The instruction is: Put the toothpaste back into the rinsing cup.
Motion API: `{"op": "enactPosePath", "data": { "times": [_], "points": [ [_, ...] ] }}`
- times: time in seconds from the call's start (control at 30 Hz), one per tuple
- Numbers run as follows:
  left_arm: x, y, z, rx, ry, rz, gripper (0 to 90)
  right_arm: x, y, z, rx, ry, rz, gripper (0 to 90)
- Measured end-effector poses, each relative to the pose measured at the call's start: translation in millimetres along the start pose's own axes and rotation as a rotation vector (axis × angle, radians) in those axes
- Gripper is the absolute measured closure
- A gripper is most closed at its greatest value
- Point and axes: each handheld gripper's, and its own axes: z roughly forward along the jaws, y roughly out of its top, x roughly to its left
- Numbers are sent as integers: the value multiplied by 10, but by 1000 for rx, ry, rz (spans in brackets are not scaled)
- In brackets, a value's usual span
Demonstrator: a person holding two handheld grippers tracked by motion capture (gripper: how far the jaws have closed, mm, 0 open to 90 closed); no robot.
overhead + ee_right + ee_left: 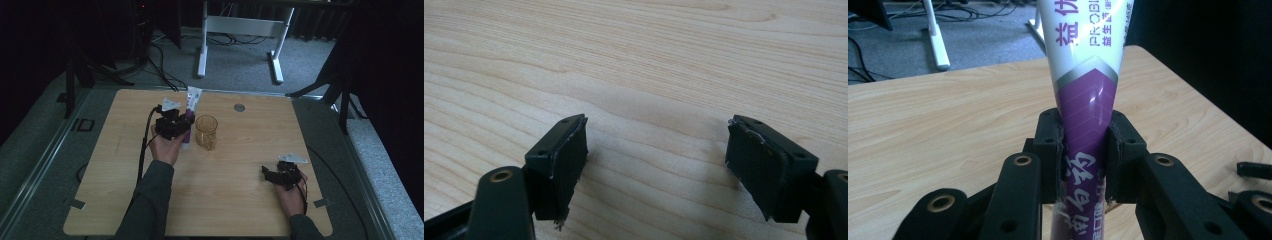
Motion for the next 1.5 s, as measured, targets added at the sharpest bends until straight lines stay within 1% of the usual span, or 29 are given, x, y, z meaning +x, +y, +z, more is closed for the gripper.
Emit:
{"op": "enactPosePath", "data": {
  "times": [0.13,0.3,0.43,0.7,0.83,0.93,1.17,1.37,1.5],
  "points": [
    [2,11,24,-8,-9,-10,716,-1,0,0,0,1,1,243],
    [-7,42,42,-14,-10,1,716,0,0,0,0,0,0,243],
    [20,56,47,-27,-13,-14,716,0,0,0,0,0,-1,243],
    [44,96,53,-41,-16,-23,716,0,0,0,0,0,-1,243],
    [34,113,55,-54,-23,-30,716,-1,0,0,0,0,-2,244],
    [15,116,68,-62,-30,-26,716,0,0,0,0,0,-1,243],
    [-30,152,112,-73,-32,-25,716,-1,0,0,0,0,0,243],
    [-27,155,127,-82,-38,-40,716,-3,0,-1,0,1,1,244],
    [-39,154,131,-88,-32,-45,715,0,0,0,1,0,0,243]
  ]
}}
